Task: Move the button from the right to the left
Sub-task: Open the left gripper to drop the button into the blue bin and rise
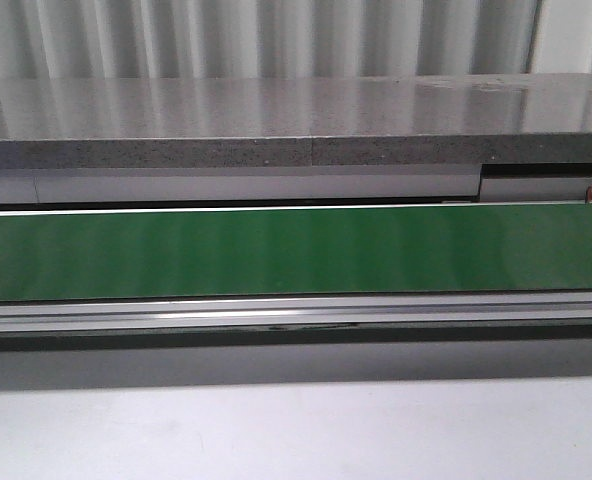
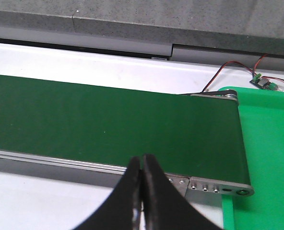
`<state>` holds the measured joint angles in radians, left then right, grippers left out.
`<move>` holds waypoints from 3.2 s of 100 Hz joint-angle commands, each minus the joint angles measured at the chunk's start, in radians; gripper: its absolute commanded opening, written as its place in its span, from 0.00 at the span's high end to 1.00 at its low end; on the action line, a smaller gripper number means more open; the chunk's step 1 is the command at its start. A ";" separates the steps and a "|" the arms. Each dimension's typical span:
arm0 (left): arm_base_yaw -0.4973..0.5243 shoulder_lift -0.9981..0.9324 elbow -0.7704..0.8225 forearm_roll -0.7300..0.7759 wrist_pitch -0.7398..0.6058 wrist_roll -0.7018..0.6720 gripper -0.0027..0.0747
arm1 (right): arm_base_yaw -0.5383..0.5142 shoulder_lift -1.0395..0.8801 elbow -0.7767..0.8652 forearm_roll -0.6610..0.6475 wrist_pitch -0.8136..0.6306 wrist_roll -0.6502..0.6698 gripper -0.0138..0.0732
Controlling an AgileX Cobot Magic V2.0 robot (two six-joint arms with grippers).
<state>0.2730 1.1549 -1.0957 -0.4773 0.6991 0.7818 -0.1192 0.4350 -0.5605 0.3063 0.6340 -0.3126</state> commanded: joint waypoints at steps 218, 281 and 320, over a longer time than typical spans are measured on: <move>-0.283 -0.930 0.875 0.610 -0.690 -0.793 0.99 | 0.002 0.003 -0.024 0.008 -0.063 -0.005 0.92; -0.285 -1.193 1.118 0.600 -0.738 -0.797 0.99 | 0.002 0.004 -0.024 0.008 -0.058 -0.005 0.92; -0.285 -1.193 1.118 0.594 -0.746 -0.797 0.99 | 0.002 0.004 -0.024 0.008 -0.058 -0.005 0.92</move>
<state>-0.0051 -0.0050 -0.0017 0.1199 0.0404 0.0000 -0.1192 0.4333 -0.5597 0.3063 0.6367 -0.3126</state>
